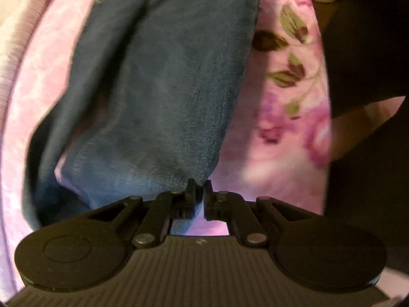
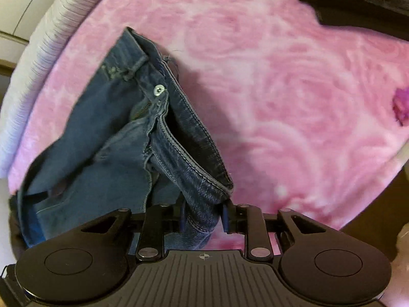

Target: Fold clothes

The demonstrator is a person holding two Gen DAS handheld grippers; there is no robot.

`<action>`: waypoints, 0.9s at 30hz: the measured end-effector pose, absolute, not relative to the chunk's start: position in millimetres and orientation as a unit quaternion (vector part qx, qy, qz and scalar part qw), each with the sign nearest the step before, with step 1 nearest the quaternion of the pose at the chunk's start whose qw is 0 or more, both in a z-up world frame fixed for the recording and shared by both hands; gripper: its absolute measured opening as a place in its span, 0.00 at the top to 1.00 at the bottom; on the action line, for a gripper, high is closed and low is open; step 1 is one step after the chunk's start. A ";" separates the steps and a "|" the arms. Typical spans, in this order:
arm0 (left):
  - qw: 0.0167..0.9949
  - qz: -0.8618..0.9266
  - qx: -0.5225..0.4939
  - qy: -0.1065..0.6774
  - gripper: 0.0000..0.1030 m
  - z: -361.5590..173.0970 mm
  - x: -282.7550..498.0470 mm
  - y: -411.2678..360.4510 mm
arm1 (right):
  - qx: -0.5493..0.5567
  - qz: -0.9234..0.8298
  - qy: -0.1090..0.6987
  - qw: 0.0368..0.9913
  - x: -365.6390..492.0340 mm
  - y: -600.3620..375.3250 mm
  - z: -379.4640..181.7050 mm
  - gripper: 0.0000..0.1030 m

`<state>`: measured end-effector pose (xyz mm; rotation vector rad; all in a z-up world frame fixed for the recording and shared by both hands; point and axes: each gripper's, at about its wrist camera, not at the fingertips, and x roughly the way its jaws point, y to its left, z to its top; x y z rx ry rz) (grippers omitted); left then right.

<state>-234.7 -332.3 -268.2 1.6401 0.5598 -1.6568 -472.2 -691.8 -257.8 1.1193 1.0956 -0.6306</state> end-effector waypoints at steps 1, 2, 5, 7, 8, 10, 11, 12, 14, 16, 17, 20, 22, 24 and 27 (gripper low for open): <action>0.379 -0.638 0.626 0.241 0.92 -264.0 -230.0 -333.5 | 0.489 -0.277 0.495 0.663 -471.8 -692.7 -261.0 0.68; 0.393 -0.632 0.614 0.263 0.88 -259.9 -225.3 -334.7 | 0.474 -0.274 0.509 0.664 -466.3 -691.8 -260.9 0.66; 0.466 -0.604 0.566 0.314 0.69 -236.6 -191.0 -337.0 | 0.402 -0.258 0.550 0.685 -439.0 -682.6 -251.9 0.58; 0.519 -0.574 0.549 0.317 0.58 -223.3 -161.7 -332.8 | 0.368 -0.270 0.568 0.685 -427.6 -673.9 -248.2 0.55; 0.545 -0.553 0.547 0.314 0.53 -221.2 -145.6 -331.1 | 0.355 -0.279 0.575 0.682 -423.2 -669.5 -247.0 0.55; 0.590 -0.503 0.549 0.313 0.47 -224.7 -110.0 -328.4 | 0.326 -0.298 0.590 0.676 -414.4 -660.6 -244.6 0.52; 0.591 -0.494 0.554 0.317 0.45 -231.8 -96.7 -327.9 | 0.312 -0.308 0.597 0.672 -410.1 -656.2 -243.4 0.51; 0.584 -0.492 0.559 0.323 0.45 -240.7 -85.2 -327.7 | 0.298 -0.317 0.603 0.669 -405.7 -651.7 -242.2 0.49; 0.570 -0.489 0.569 0.335 0.51 -258.6 -62.3 -327.2 | 0.269 -0.335 0.616 0.660 -396.9 -642.9 -239.8 0.47; 0.556 -0.485 0.579 0.347 0.90 -276.4 -39.3 -326.7 | 0.239 -0.352 0.628 0.651 -388.2 -634.0 -237.4 0.42; 0.519 -0.519 0.597 0.325 0.94 -278.0 -29.8 -326.5 | 0.227 -0.364 0.631 0.646 -387.2 -631.3 -233.8 0.41; 0.491 -0.556 0.589 0.321 0.96 -243.5 5.2 -338.5 | 0.196 -0.405 0.628 0.635 -387.7 -625.3 -217.6 0.39; 0.487 -0.566 0.580 0.325 0.96 -212.4 32.5 -350.7 | 0.186 -0.422 0.615 0.639 -380.1 -618.9 -207.4 0.39; 0.499 -0.559 0.589 0.303 0.96 -198.5 63.5 -386.4 | 0.175 -0.440 0.603 0.642 -372.5 -612.6 -197.3 0.38; 0.520 -0.543 0.605 0.261 0.91 -182.4 110.9 -446.2 | 0.163 -0.433 0.585 0.666 -345.5 -595.5 -185.6 0.38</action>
